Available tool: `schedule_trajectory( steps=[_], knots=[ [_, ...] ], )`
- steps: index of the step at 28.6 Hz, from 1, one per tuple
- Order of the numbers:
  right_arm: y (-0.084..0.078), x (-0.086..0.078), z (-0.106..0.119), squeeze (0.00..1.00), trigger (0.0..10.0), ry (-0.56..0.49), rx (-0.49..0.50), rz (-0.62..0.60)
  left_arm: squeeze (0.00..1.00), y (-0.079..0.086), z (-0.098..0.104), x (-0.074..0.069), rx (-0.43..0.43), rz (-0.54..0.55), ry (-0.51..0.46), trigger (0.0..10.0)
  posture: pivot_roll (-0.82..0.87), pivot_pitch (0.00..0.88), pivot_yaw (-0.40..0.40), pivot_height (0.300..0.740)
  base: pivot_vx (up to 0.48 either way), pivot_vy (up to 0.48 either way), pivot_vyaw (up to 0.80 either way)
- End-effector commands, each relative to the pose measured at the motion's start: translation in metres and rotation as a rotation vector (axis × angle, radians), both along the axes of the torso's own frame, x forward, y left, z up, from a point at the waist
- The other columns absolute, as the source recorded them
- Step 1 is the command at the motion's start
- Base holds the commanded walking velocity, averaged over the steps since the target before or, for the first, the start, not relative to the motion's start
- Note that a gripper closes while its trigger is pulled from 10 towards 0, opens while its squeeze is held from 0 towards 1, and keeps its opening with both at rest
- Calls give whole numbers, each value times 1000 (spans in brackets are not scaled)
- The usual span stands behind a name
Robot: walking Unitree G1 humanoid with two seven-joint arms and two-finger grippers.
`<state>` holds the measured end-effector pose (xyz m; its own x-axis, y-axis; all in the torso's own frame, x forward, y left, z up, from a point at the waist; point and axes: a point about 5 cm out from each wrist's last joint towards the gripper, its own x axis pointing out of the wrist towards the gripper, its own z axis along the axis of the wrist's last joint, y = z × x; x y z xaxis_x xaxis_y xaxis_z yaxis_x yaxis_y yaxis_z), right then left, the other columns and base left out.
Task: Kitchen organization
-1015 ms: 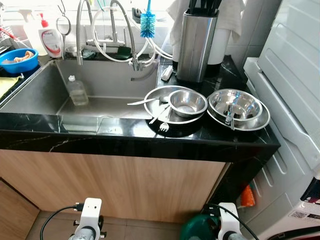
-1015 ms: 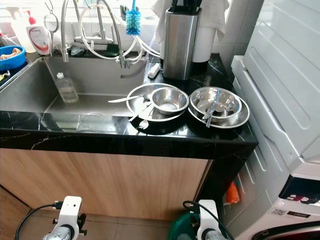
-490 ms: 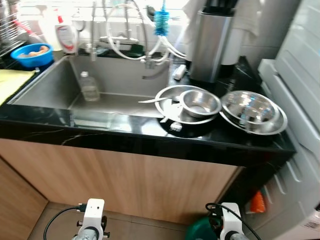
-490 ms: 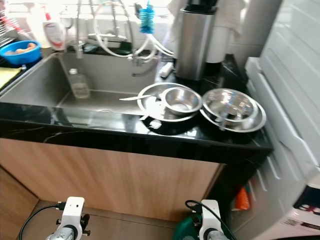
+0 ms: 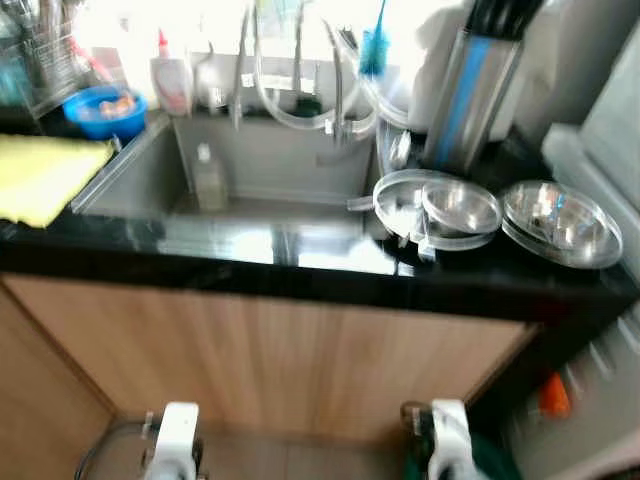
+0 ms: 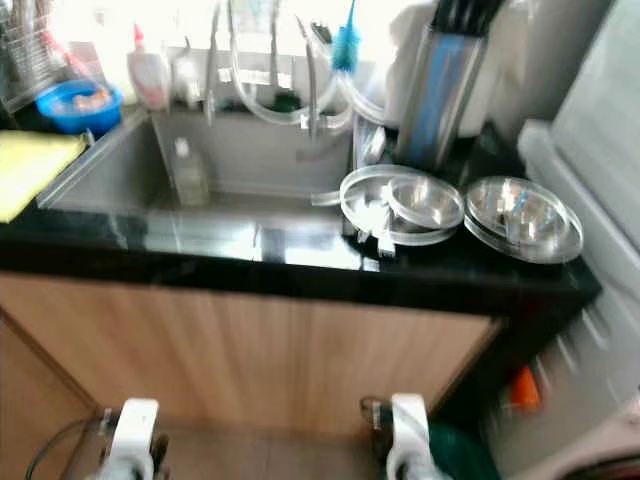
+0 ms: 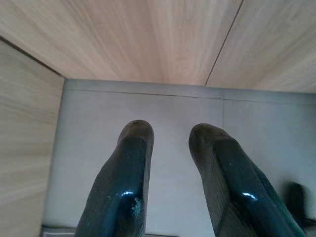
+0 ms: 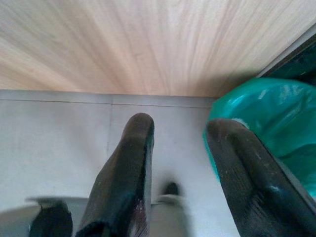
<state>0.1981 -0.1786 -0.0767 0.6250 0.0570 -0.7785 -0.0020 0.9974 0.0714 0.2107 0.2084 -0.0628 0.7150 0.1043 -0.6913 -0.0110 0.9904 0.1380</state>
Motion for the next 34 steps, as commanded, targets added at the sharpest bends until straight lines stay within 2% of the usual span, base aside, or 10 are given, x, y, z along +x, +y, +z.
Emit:
schedule_trajectory(
  steps=[1,9,19,34],
  knots=[
    [-5,0,0,0,10000,0,-7,-11,0,-2,-1,-1,-11,4,2,10000,-8,0,2,740,0,480,0],
    [-5,0,0,0,10000,-1,-5,-13,0,0,-1,-1,-8,6,1,10000,-7,0,5,740,0,450,0],
    [-4,0,0,0,10000,-4,-2,-17,0,-1,4,6,-10,-4,-42,10000,-5,0,7,740,0,0,0],
    [-4,0,1,0,10000,-11,0,-27,0,-6,4,6,-17,-19,-41,10000,-5,0,8,740,0,0,0]
  ],
)
